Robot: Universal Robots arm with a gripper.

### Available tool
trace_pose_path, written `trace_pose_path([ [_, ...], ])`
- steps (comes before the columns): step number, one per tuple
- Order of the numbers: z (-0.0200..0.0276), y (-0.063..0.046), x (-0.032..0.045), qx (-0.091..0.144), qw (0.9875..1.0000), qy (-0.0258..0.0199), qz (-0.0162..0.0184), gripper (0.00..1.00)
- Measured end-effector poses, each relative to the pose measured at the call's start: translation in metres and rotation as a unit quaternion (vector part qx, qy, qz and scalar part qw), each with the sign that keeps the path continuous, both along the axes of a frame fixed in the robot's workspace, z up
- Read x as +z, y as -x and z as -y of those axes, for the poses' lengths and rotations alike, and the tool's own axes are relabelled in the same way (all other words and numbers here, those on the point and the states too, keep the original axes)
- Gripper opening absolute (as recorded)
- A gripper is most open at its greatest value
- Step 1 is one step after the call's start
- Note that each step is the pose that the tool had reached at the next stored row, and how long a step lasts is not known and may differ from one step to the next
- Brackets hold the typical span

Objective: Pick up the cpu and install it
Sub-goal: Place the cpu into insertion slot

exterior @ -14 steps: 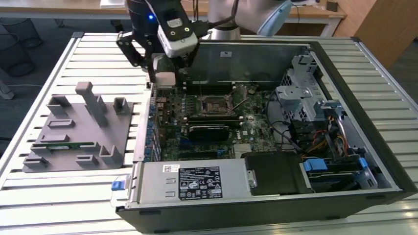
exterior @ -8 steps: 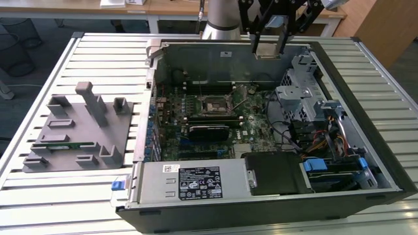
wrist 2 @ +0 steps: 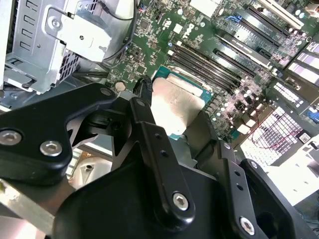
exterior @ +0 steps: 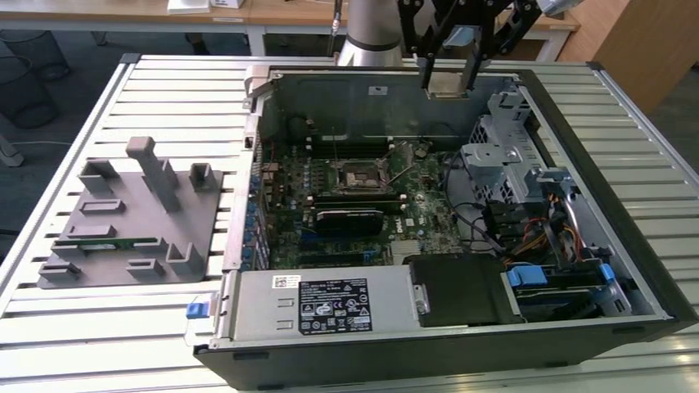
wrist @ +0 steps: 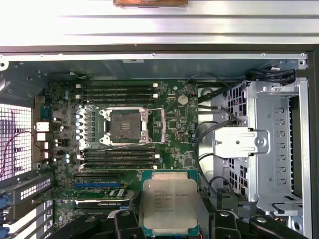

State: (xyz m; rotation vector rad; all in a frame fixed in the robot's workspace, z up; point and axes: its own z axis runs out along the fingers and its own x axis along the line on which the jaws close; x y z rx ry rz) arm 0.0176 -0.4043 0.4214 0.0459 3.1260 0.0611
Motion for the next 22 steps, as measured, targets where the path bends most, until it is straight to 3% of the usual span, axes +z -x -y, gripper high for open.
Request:
trace_pose_path([
  [3, 0.0000, 0.0002, -0.0001, 0.001, 1.0000, 0.0000, 0.0000, 0.53],
  [6, -0.0001, 0.0002, -0.0007, 0.025, 0.9997, 0.0000, 0.0000, 0.53],
  [11, 0.0000, 0.0002, -0.0020, 0.071, 0.9975, 0.0000, 0.0000, 0.53],
  [17, 0.0000, 0.0002, -0.0040, 0.125, 0.9922, 0.0000, 0.0000, 0.53],
  [22, 0.0000, 0.0002, -0.0079, 0.170, 0.9854, 0.0000, 0.0000, 0.53],
])
